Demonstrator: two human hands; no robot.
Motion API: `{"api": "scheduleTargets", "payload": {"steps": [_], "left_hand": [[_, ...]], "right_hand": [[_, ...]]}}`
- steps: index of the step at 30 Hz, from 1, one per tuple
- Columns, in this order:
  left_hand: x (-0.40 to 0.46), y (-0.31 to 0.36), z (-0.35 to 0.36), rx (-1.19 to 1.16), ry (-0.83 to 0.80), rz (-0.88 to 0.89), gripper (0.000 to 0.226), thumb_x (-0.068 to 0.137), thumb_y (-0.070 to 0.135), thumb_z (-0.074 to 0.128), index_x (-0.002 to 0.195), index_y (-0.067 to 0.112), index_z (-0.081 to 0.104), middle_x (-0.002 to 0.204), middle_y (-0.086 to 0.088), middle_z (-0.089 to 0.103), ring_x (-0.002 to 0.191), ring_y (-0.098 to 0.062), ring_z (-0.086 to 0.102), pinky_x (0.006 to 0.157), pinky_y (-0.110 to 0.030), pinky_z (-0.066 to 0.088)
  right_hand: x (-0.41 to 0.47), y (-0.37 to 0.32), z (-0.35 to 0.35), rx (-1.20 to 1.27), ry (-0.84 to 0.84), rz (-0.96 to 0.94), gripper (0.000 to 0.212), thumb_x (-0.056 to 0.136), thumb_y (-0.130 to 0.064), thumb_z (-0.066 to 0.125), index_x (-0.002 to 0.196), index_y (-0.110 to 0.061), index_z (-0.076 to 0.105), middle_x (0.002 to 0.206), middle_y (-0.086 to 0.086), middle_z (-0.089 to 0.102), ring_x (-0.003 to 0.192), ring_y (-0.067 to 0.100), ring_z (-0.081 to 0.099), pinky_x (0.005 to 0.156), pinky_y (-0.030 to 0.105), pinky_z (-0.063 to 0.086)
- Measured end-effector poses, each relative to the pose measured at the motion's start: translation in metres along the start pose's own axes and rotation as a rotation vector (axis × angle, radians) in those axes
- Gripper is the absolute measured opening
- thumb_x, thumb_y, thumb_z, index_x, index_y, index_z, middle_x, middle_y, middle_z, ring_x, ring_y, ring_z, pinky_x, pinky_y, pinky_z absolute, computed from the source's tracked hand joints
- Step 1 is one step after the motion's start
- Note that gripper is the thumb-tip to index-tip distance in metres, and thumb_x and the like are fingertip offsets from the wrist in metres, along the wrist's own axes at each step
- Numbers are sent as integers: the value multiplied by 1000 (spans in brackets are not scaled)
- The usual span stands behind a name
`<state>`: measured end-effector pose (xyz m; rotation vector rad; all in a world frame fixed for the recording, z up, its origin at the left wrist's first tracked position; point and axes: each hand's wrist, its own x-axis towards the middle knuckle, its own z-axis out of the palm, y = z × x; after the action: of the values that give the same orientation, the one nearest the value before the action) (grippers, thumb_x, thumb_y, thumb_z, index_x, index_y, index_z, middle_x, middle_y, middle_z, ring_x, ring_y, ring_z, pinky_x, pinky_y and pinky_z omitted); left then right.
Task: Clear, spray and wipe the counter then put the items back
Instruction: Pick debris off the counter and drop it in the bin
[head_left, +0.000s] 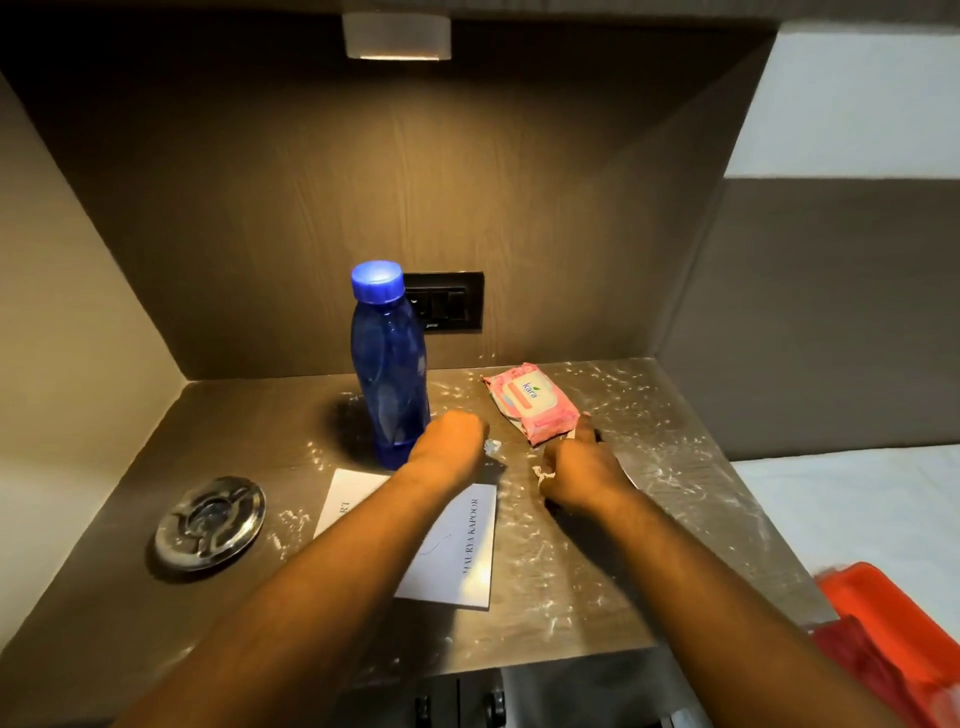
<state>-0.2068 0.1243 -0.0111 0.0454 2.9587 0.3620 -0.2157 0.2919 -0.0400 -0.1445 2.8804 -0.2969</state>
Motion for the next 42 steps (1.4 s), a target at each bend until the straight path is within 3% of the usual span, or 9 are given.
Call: {"api": "scheduleTargets", "payload": {"steps": [1,3,8,14,19,27,31,34,42], "left_hand": [[7,0,-1,13,-7,-4,26,89,26,67,110,10,66,108,-13,67,98,-32,63,81,-38,52],[18,-2,1,26,-16,-6,19,90,16,64,108,12,67,109,-13,68,98,-30,62,78,-36,50],[26,-3,12,39,-26,14,17,88,4,59,100,11,68,105,-14,67,90,-28,60,75,-36,51],[25,-7,15,10,6,36,12,89,9,62,100,10,68,105,-14,67,82,-24,55,72,-33,49],[19,-8,8,-109,13,19,24,87,27,70,106,12,69,104,-9,69,93,-27,62,75,-33,49],[-19,37,-7,-252,127,182,25,87,17,65,111,14,72,113,-8,70,106,-26,61,88,-33,49],[-48,60,-7,-264,136,392,16,84,16,66,97,14,75,99,-7,73,92,-27,64,68,-25,40],[-73,77,7,-274,84,516,14,81,11,67,91,11,76,94,-9,74,87,-27,64,61,-22,28],[-154,150,92,-311,-193,718,11,84,17,68,89,11,75,89,-9,74,84,-24,66,64,-25,38]], "right_hand": [[2,1,-5,47,-27,9,6,87,-26,64,83,-22,62,154,20,25,113,33,54,91,36,51],[9,5,-8,111,-59,6,22,82,-24,68,65,-23,54,133,18,51,99,27,59,69,30,48],[19,6,-7,131,-73,-7,10,82,-24,71,77,-18,64,85,2,66,87,20,63,66,29,49],[18,-4,1,-44,71,-48,19,87,-12,60,103,-9,69,107,13,68,99,30,62,78,32,49],[5,-1,-1,74,147,-77,20,90,-14,55,100,-8,71,104,14,70,94,31,64,80,35,51],[-56,22,-22,424,362,87,8,86,-17,67,92,-18,72,105,6,71,93,24,64,78,32,49],[-105,38,-28,491,452,216,8,85,-15,68,83,-23,69,98,5,72,84,20,63,69,30,48],[-149,48,-21,477,499,283,8,83,-16,67,85,-19,74,94,5,74,85,22,65,73,30,50],[-285,99,39,524,546,609,14,84,-11,62,74,-6,70,83,16,73,80,33,66,67,36,49]]}}
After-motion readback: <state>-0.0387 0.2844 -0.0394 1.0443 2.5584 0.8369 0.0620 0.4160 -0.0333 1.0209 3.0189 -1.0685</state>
